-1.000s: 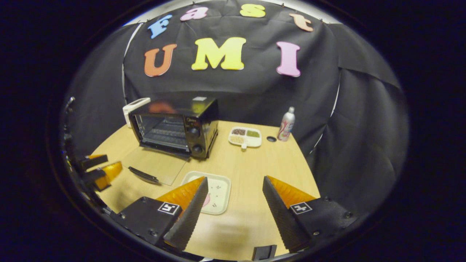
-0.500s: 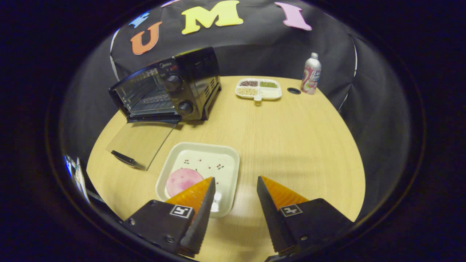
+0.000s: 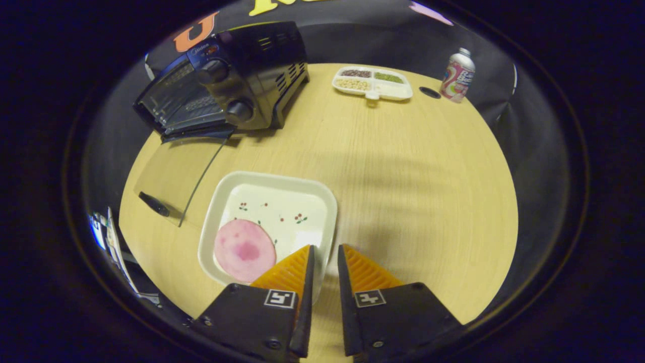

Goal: Open the electric oven with the left hand, put the food in, and close the electric oven.

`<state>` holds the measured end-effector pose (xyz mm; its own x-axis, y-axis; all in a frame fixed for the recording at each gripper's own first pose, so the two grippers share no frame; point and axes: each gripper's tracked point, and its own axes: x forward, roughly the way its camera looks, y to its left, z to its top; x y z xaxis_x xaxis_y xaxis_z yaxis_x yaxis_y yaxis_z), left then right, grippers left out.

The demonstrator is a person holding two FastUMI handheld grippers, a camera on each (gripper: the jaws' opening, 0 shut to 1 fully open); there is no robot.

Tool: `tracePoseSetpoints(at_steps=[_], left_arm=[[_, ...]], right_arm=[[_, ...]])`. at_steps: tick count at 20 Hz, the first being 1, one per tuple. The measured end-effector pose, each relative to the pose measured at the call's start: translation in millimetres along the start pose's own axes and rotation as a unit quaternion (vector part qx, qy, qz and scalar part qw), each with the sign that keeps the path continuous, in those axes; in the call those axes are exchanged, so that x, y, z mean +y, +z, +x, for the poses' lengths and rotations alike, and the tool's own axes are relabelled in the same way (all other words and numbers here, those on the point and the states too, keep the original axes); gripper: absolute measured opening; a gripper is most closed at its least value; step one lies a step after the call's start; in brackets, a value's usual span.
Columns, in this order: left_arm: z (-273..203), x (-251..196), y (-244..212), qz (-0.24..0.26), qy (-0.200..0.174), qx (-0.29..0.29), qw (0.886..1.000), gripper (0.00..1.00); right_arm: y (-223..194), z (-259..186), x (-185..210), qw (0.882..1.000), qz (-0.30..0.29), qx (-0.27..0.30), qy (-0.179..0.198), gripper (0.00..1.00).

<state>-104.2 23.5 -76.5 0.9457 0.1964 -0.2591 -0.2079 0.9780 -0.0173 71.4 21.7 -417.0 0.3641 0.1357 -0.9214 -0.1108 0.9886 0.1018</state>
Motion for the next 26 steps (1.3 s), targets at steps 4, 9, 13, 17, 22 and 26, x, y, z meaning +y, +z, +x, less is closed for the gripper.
tracePoseSetpoints(at_steps=[4,9,13,17,22,26], left_arm=[[5,8,2,-0.014,-0.012,-0.005,1.000,0.97],[15,23,-1,-0.015,-0.038,-0.008,0.999,0.97],[24,34,-2,-0.024,-0.063,-0.013,0.998,0.97],[30,40,1,-0.019,-0.083,-0.012,0.996,0.98],[31,46,12,0.000,-0.095,-0.020,0.995,0.98],[32,44,12,-0.005,-0.102,-0.015,0.995,0.98]], right_arm=[[3,-1,-1,0.998,0.021,0.052,-0.003,0.14],[6,0,-3,0.994,0.048,0.102,0.005,0.03],[7,0,-4,0.992,0.056,0.115,0.020,0.04],[5,-2,-2,0.990,0.073,0.097,0.074,0.02],[-7,-6,7,0.969,0.148,0.072,0.184,0.02],[-10,-13,10,0.947,0.210,0.037,0.242,0.02]])
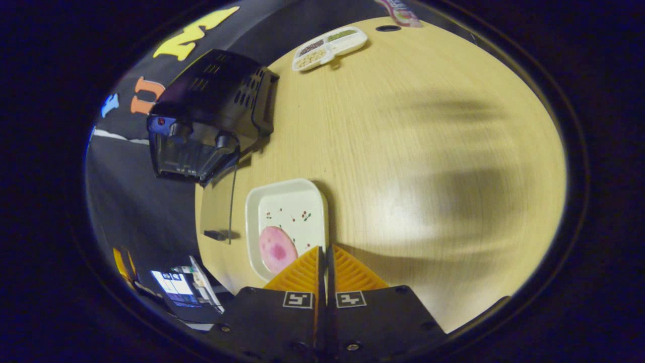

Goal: Open the electric oven with the left hand, put the food in, and close the electric oven.

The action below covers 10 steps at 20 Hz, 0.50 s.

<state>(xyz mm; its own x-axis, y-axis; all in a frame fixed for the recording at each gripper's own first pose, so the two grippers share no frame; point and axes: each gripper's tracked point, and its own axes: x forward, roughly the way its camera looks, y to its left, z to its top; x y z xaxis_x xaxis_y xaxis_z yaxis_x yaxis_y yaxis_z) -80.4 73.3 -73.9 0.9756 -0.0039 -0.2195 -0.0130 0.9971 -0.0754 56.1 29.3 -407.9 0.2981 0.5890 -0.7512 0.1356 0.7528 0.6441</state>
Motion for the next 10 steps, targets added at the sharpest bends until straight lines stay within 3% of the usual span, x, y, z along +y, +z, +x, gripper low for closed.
tracePoseSetpoints(at_steps=[10], left_arm=[[5,-17,2,0.002,-0.021,0.004,1.000,0.98]], right_arm=[[1,-49,10,0.989,0.069,-0.105,0.073,0.04]])
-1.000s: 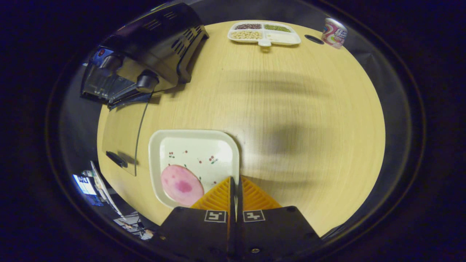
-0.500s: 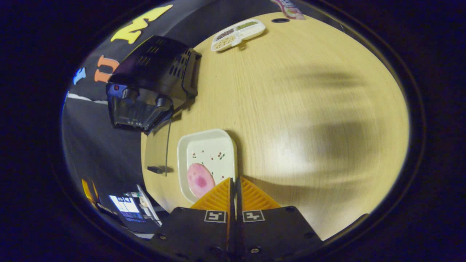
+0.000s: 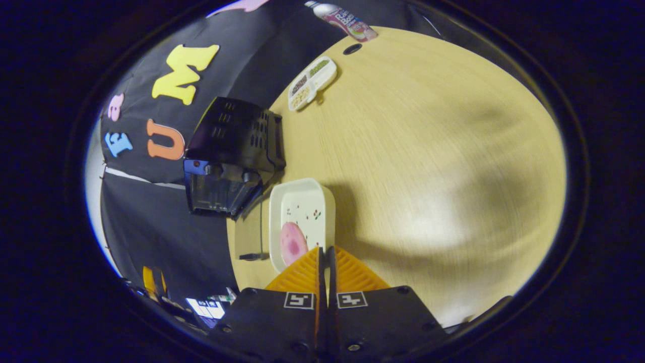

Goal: Open the electric oven with the left hand, put the food in, and close the electric oven.

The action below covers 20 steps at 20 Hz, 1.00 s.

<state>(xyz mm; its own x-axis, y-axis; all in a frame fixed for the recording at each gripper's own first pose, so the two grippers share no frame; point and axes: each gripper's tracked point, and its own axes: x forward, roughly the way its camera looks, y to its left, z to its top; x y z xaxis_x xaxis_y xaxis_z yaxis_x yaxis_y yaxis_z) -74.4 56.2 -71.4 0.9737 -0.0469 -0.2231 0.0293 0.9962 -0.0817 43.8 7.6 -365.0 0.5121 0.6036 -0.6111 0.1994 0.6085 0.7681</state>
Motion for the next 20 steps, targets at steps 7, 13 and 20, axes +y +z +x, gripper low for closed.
tracePoseSetpoints(at_steps=[7,13,20], left_arm=[[6,-6,2,0.011,-0.007,0.003,1.000,0.98],[7,0,11,0.015,-0.004,0.006,1.000,0.98],[9,22,12,0.037,0.007,-0.003,0.999,0.97]], right_arm=[[-18,2,54,0.997,0.028,-0.064,0.027,0.00],[-55,46,109,0.991,0.063,-0.113,0.044,0.03],[-83,108,157,0.976,0.126,-0.169,0.064,0.04]])
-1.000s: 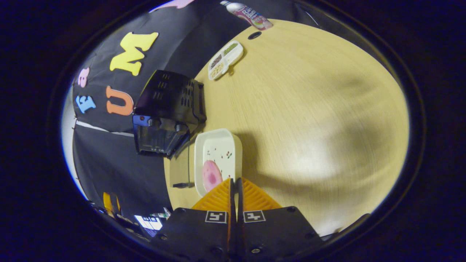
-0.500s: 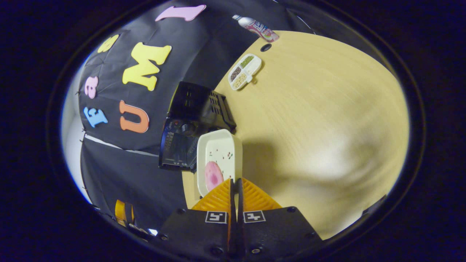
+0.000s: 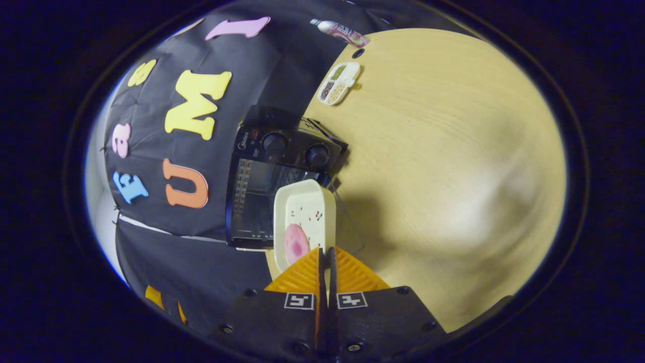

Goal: Open the electric oven with the left hand, put the food in, and close the electric oven.

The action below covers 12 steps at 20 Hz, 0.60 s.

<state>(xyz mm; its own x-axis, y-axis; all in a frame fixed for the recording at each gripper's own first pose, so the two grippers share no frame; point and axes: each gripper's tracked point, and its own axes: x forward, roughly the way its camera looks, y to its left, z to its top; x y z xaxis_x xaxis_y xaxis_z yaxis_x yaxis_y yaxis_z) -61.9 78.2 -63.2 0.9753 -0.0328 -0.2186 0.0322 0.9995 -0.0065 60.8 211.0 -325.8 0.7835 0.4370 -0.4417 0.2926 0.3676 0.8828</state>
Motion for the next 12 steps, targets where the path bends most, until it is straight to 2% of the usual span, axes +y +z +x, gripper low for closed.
tracePoseSetpoints(at_steps=[1,2,4,5,6,8,9,10,12], left_arm=[[0,4,-3,0.000,0.005,0.002,1.000,0.97],[0,9,-5,0.002,0.010,0.005,1.000,0.97],[0,18,-7,0.005,0.017,0.007,1.000,0.97],[1,21,-10,0.008,0.020,0.011,1.000,0.97],[2,24,-10,0.011,0.020,0.012,1.000,0.97],[5,28,-10,0.015,0.022,0.015,1.000,0.96],[6,29,-12,0.015,0.022,0.017,0.999,0.97],[8,30,-13,0.014,0.022,0.018,0.999,0.97],[13,33,-15,0.015,0.023,0.021,0.999,0.97]], right_arm=[[-2,7,9,1.000,0.005,-0.009,0.006,0.00],[-3,15,14,1.000,0.007,-0.019,0.007,0.04],[-4,32,23,0.999,0.001,-0.034,0.003,0.04],[-3,42,29,0.999,0.008,-0.039,0.001,0.00],[-2,52,35,0.999,0.018,-0.043,0.004,0.04],[-1,70,45,0.998,0.041,-0.050,0.008,0.01],[-1,77,48,0.998,0.045,-0.051,0.007,0.04],[1,86,53,0.997,0.048,-0.055,0.008,0.00],[4,103,65,0.996,0.054,-0.064,0.012,0.04]])
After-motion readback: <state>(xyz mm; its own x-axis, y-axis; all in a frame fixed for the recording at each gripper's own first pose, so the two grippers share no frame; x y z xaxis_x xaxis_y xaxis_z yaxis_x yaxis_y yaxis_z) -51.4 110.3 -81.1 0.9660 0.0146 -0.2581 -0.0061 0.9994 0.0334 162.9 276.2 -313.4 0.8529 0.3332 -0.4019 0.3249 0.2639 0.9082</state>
